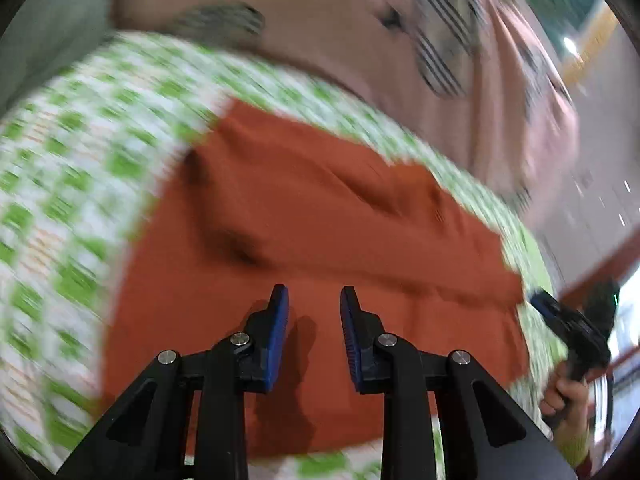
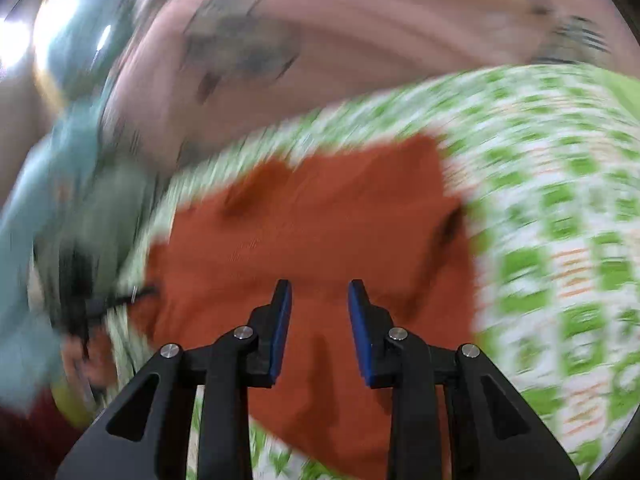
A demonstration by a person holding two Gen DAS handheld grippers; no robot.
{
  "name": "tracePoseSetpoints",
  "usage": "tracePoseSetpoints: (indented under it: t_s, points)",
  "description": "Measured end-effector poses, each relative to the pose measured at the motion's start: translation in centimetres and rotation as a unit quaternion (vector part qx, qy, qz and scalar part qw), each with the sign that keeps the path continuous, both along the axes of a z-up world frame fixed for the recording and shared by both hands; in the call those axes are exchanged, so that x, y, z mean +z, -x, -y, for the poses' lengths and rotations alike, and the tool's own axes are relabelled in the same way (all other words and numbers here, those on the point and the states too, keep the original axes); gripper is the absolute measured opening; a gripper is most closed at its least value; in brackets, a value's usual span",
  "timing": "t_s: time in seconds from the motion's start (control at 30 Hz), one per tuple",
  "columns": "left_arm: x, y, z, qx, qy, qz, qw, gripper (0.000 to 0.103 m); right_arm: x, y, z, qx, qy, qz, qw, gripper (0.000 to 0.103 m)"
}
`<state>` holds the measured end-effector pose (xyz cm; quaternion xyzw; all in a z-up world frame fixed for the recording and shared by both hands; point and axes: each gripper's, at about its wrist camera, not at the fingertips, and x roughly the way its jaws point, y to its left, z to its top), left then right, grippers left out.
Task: Fold small clothes
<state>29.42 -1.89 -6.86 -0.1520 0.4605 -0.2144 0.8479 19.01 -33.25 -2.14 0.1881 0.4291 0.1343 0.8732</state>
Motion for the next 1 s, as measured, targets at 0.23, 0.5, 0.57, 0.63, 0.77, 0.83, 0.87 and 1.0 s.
tracePoseSetpoints:
  t_s: [0.23, 0.5, 0.57, 0.63, 0.77, 0.83, 0.87, 1.0]
  points:
    - [-1.2, -2.5, 5.0, -0.046, -0.092, 0.001, 0.9947, 0.024, -1.5, -4.9, -0.2, -0.002, 0.125, -0.031, 0.992, 0.027]
    - [1.9, -12.5, 1.6, 0.054, -0.089, 0.017, 0.9944, 0.016, 2.7, -9.0, 9.0, -0.203, 0.046, 0.041, 0.977, 0.027]
    - [3.2, -13.6, -0.1, 0.091, -0.078, 0.029, 0.9924, 0.025, 3.7, -8.9, 9.4, -0.214, 0.024, 0.044, 0.976, 0.028]
    - [4.2, -14.0, -1.6, 0.131, -0.075, 0.034, 0.988, 0.046, 4.9, -7.5, 8.3, -0.178, -0.006, 0.065, 0.982, 0.029]
    - [5.0, -13.9, -3.4, 0.157, -0.062, 0.043, 0.9848, 0.052, 5.3, -5.3, 1.1, -0.016, 0.008, 0.062, 0.998, 0.029]
    - [4.7, -13.2, -3.8, 0.154, -0.056, 0.041, 0.9855, 0.052, 2.9, -4.3, -2.7, 0.056, 0.051, 0.013, 0.997, 0.029]
    - [4.6, -12.8, -3.8, 0.152, -0.053, 0.042, 0.9861, 0.052, 1.6, -4.1, -3.6, 0.07, 0.076, -0.009, 0.995, 0.029]
    - [3.2, -10.3, -3.5, 0.137, -0.065, 0.038, 0.9877, 0.052, -1.2, -6.8, -2.9, 0.031, 0.178, -0.043, 0.983, 0.029]
